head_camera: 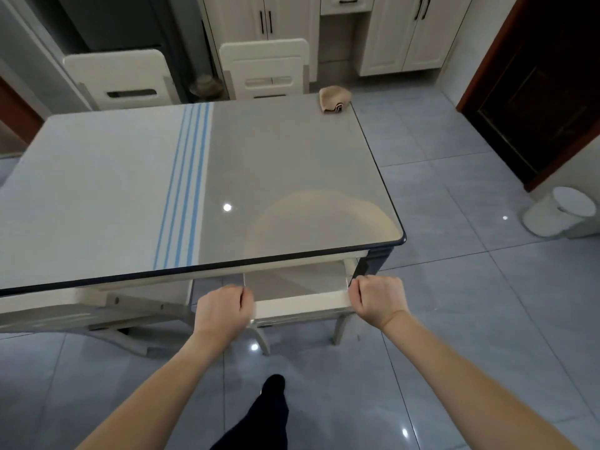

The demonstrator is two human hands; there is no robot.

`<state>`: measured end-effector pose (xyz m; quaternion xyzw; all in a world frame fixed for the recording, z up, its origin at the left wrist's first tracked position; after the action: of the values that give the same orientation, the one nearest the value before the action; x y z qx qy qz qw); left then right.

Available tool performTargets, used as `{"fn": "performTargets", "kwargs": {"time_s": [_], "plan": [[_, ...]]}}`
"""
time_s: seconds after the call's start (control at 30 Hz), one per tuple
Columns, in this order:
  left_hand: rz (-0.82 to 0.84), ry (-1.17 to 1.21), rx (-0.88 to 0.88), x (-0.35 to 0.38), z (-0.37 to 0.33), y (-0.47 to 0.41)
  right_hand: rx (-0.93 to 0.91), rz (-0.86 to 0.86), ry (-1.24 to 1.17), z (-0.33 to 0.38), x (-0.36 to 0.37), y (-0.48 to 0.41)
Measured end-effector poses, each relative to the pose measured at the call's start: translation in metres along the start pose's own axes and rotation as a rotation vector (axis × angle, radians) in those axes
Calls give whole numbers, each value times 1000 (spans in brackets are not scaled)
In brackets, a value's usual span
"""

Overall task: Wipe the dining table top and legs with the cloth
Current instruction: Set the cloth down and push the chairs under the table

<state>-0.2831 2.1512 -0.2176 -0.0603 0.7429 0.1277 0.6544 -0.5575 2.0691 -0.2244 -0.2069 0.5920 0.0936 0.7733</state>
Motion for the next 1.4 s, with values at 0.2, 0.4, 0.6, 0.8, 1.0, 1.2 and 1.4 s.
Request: {"fn": "performTargets", "kwargs": {"time_s": [0.2,0.4,0.6,0.8,1.0,1.2,1.4], "plan": [[-1,14,22,-2,-9,-16,4,10,18,-14,2,-22],[20,-29,1,-9,-4,-34,-2,-8,25,-9,10,-37],[23,-9,2,-10,2,-51,-26,-61,-3,-3,9,-52],[11,26,19,-11,0,-62,-28,-61,-2,-10,12,-66],[36,56,13,-12,4,-81,-22,-31,-23,-11,19,-80],[17,45,46,-10,2,-87,-6,-17,-31,-16,20,-86],[22,64,40,-8,6,-90,4,-29,-22,-13,17,-87]]}}
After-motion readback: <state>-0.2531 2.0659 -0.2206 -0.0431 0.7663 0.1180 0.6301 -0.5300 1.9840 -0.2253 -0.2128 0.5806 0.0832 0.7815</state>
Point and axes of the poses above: each hand's wrist, its own y-axis away from the middle knuckle, its own x-axis out of the palm, z = x × y, the point moved 5 cm from there along -y, towards the middle knuckle, and after that the axes turned 9 degrees about -y, right-handed, at the moved point
